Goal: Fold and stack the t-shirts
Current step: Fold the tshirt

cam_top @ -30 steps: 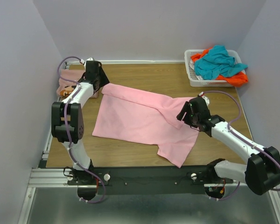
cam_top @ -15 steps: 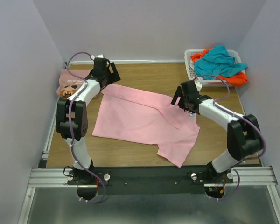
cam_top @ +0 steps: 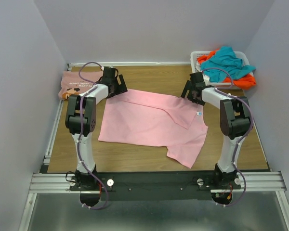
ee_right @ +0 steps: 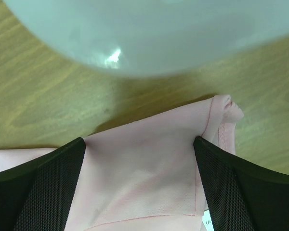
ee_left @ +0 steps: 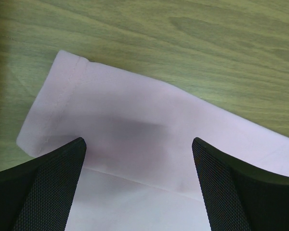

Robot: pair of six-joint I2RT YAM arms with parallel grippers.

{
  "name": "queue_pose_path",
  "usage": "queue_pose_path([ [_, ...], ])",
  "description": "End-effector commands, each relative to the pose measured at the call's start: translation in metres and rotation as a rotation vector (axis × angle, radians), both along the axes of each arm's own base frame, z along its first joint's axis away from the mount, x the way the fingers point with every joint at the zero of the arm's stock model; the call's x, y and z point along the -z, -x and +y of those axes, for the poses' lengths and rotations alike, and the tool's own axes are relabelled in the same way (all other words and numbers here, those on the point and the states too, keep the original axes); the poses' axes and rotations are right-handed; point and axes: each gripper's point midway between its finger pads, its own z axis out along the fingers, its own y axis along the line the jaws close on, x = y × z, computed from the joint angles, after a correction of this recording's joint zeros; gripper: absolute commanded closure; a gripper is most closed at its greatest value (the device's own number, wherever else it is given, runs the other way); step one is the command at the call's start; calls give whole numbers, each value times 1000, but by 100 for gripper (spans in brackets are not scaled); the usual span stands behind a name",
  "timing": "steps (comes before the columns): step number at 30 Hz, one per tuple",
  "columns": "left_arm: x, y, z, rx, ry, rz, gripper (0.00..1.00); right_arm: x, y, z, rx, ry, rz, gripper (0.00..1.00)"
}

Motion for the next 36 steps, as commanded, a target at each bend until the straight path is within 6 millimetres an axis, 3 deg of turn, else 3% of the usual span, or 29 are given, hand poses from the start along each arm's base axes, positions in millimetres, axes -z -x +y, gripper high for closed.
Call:
queue_pose_path([
  [1,22,7,9,-15,-25,63,2,33,-2,-10,-3,39,69,0],
  [7,17,8,8,-17,-7,55,2,36,-22,-17,21,49,53,0],
  [10,11,4,7,-13,-5,45,2,26,-29,-16,15,49,27,0],
  [12,-5,0,1,18,17,16,2,11,-32,-15,6,50,-2,0],
  [13,-20,-3,0,20,23,-9,2,-8,-33,-14,3,41,-37,0],
  [14,-28,-3,-1,22,28,-24,2,-5,-31,-14,-1,37,-28,0],
  [15,-37,-3,-2,24,32,-41,2,-23,-31,-11,-11,22,-61,0],
  [20,-81,20,-8,25,44,-116,2,-57,-1,-5,-53,-32,-101,0],
  [23,-87,54,-2,-28,44,-114,2,-78,26,-9,-31,-62,-138,0],
  [25,-78,88,3,-75,50,-86,2,-85,43,-11,-18,-80,-150,0],
  [26,-72,102,5,-84,50,-69,2,-103,50,-12,-4,-99,-194,0],
  [27,-81,116,7,-97,63,-88,2,-94,65,-15,4,-98,-174,0],
  [28,-49,145,17,-126,38,-9,2,-97,72,-16,8,-103,-183,0],
  [29,-41,160,20,-169,54,21,2,-96,78,-19,25,-109,-183,0],
  [30,-21,193,28,-196,47,81,2,-100,89,-20,25,-118,-198,0],
  [34,3,259,36,-271,96,175,2,-100,109,-21,30,-138,-210,0],
  [36,-1,278,32,-304,157,162,2,-100,115,-23,38,-141,-214,0],
])
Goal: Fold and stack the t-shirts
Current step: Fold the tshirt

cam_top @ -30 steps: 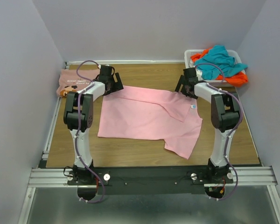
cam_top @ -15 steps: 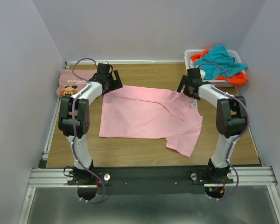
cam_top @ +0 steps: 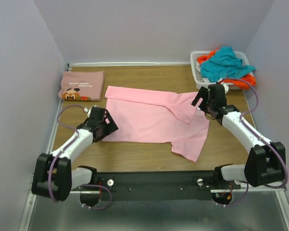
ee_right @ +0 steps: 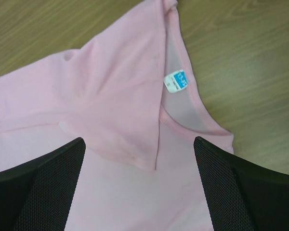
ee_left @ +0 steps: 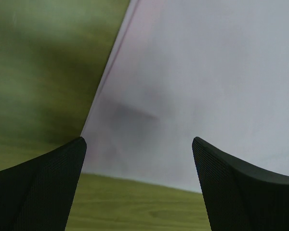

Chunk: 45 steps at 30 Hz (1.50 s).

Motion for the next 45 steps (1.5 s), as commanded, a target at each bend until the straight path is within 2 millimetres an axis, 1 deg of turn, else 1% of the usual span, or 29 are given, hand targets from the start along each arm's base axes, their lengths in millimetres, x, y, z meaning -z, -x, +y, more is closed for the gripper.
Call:
queue_pose_path([
  [1,-7,35,-3,-116,98,-3,2,7,14,-2,22,-27,14,0],
  [4,-16,46,-12,-142,184,-30,2,9,16,-2,21,-30,19,0],
  [6,-17,54,-7,-165,174,-12,2,13,17,-2,12,-30,30,0],
  [8,-16,57,-8,-180,181,-3,1,16,18,-2,13,-20,38,0],
  [12,-13,65,-9,-176,166,53,1,19,16,0,5,-29,49,0],
  [14,-6,72,-17,-137,168,111,2,22,17,0,3,-22,56,0],
  [15,-7,73,-19,-128,175,115,2,22,17,-2,7,-18,56,0],
  [17,-2,79,-28,-108,181,149,2,24,17,-3,10,-14,60,0],
  [18,2,81,-29,-103,169,166,1,24,18,-3,9,-10,63,0],
  [20,2,77,-27,-112,155,164,1,25,19,-4,11,-4,64,0],
  [23,5,69,-17,-156,98,154,3,23,20,-6,14,0,57,0],
  [24,5,67,-15,-169,83,149,8,22,20,-6,15,1,53,0],
  [26,7,63,-9,-196,60,137,12,21,21,-6,14,0,48,0],
  [27,10,61,-7,-208,47,134,18,20,21,-5,11,0,45,0],
  [28,13,59,-5,-220,42,129,19,20,22,-6,11,2,45,0],
  [31,21,58,-3,-221,21,151,30,16,23,-8,18,5,32,0],
  [32,22,58,-2,-220,16,160,35,16,23,-8,18,5,30,0],
  [33,22,58,-2,-218,12,163,46,14,24,-8,18,4,24,0],
  [35,24,58,-1,-227,7,171,60,13,24,-9,20,2,20,0],
  [36,23,58,-1,-229,8,168,71,12,25,-8,19,0,17,0],
  [38,20,58,-1,-233,17,151,80,13,27,-7,14,-3,17,0],
  [39,19,57,-1,-234,19,144,87,11,28,-6,8,-8,14,0],
  [42,17,56,-1,-225,22,121,88,14,33,0,-27,-30,22,0],
  [43,17,56,0,-229,22,112,88,11,35,2,-38,-38,14,0],
  [44,17,55,1,-230,20,112,92,15,39,4,-54,-47,25,0],
  [45,17,54,1,-229,18,111,100,15,43,11,-90,-67,25,0],
])
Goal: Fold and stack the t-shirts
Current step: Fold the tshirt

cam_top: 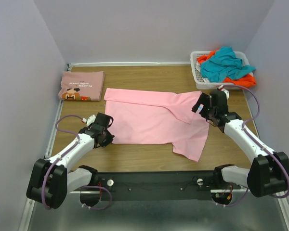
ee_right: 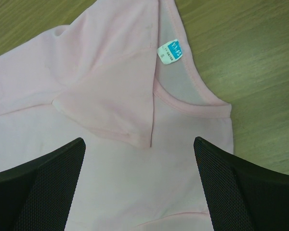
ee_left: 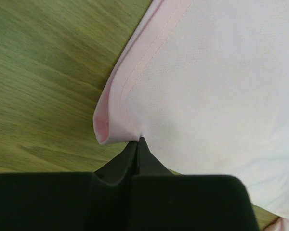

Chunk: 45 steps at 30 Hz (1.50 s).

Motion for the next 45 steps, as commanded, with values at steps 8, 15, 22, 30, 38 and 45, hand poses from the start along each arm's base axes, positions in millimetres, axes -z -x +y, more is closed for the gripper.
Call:
queue_pose_path([
  [8,-18,-19,18,-25,-92,-104,100,29,84,54,-323,19,201,0],
  [15,-19,-23,13,-9,-60,-157,100,58,162,83,-472,52,387,3],
  [22,-8,-23,14,-9,-83,-115,100,84,204,100,-549,143,531,9],
  [30,-7,-25,15,-6,-91,-113,100,104,203,79,-446,243,583,23],
  [38,-11,-27,17,-17,-102,-120,100,121,201,66,-376,333,630,56],
  [45,-24,-35,15,-10,-98,-153,100,105,176,69,-328,362,532,85],
])
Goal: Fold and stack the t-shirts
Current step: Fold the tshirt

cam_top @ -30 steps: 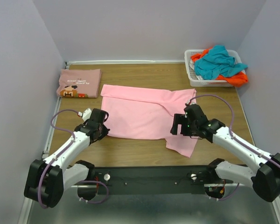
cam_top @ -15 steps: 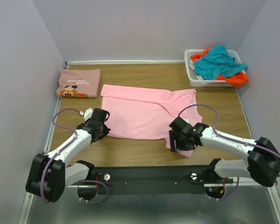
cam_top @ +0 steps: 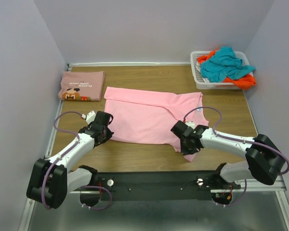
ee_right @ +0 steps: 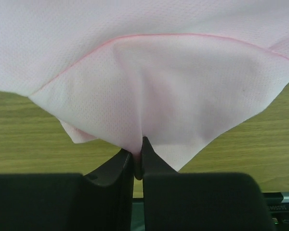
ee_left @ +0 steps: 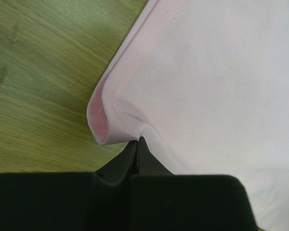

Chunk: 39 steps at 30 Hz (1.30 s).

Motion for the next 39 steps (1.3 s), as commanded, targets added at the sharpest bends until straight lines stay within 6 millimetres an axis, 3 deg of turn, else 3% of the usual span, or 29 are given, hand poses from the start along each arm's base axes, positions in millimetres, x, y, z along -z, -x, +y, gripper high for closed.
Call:
queue_pose_path([
  [1,-20,-15,4,-17,-24,-61,100,-6,-21,-16,32,110,-101,90],
  [4,-30,-24,3,-10,-26,-92,100,-22,-39,-14,21,133,-171,96],
  [13,-51,-53,1,2,-60,-129,100,-66,-99,-12,23,200,-303,97],
  [22,-63,-83,12,-26,-81,-157,100,-91,-149,-16,-25,282,-347,97],
  [30,-76,-114,11,-18,-85,-206,100,-98,-188,-19,-93,338,-340,97],
  [39,-76,-152,16,-23,-144,-202,100,-92,-236,0,-216,288,-322,96],
])
